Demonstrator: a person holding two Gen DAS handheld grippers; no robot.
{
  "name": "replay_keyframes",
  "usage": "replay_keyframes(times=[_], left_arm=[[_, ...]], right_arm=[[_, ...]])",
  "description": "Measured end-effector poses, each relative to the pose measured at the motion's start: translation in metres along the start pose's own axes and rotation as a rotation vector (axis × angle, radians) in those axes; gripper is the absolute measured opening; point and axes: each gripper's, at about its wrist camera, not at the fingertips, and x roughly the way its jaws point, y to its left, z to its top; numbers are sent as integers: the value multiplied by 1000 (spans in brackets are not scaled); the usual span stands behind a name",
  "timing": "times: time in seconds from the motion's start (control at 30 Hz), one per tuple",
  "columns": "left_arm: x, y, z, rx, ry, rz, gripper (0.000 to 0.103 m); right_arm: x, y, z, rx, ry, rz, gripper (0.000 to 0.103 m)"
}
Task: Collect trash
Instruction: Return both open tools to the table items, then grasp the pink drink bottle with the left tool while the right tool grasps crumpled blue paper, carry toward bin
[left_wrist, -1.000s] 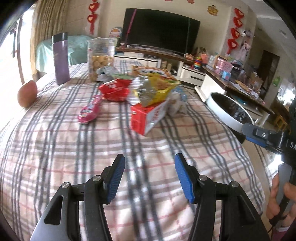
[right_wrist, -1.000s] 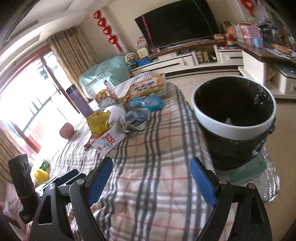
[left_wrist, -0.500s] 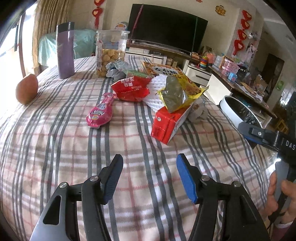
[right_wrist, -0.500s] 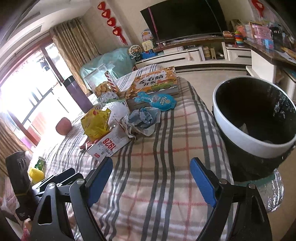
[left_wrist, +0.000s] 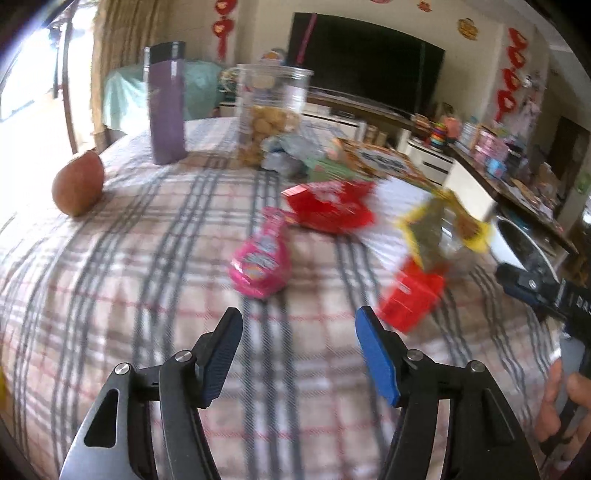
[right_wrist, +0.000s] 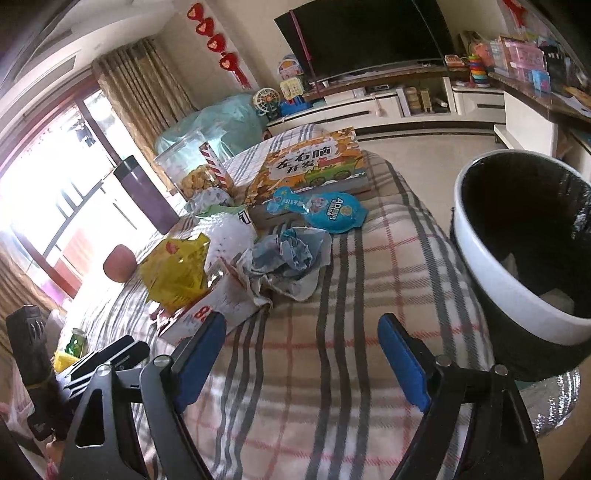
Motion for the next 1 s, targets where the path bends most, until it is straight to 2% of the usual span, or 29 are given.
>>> replay_keyframes(times=[0.1,0.23,0.27,0.33,0.37,0.4,0.43,0.5,0.67,0.93,1.0], left_arm=[[19,5,13,-2,8,34,63],[46,6,23,2,38,41,63],[53,6,25,1,49,39,63],[65,7,27,-6,77,29,58],[68,8,29,-9,82,26,45],[70,9,30,-11,85,16,46],[70,10,31,-14,82,11,45],[68,11,30,-10,73,3,45],[48,7,18,6,46,-7,44],[-2,12,-14,-24,26,-54,44],[-9,11,-21,-20,28,-64,45]], right_arm=[[12,4,5,0,5,0,80],[30,6,12,9,25,-3,75],[34,7,14,11,31,-4,70],[41,7,16,9,43,-3,59],[43,7,17,8,49,-1,45],[45,8,17,5,54,-5,29],[45,9,17,-1,56,-15,23],[42,10,15,-12,53,-15,1],[24,14,8,-50,29,-19,1],[7,15,3,-82,30,-21,1],[4,16,0,-84,52,-8,9]])
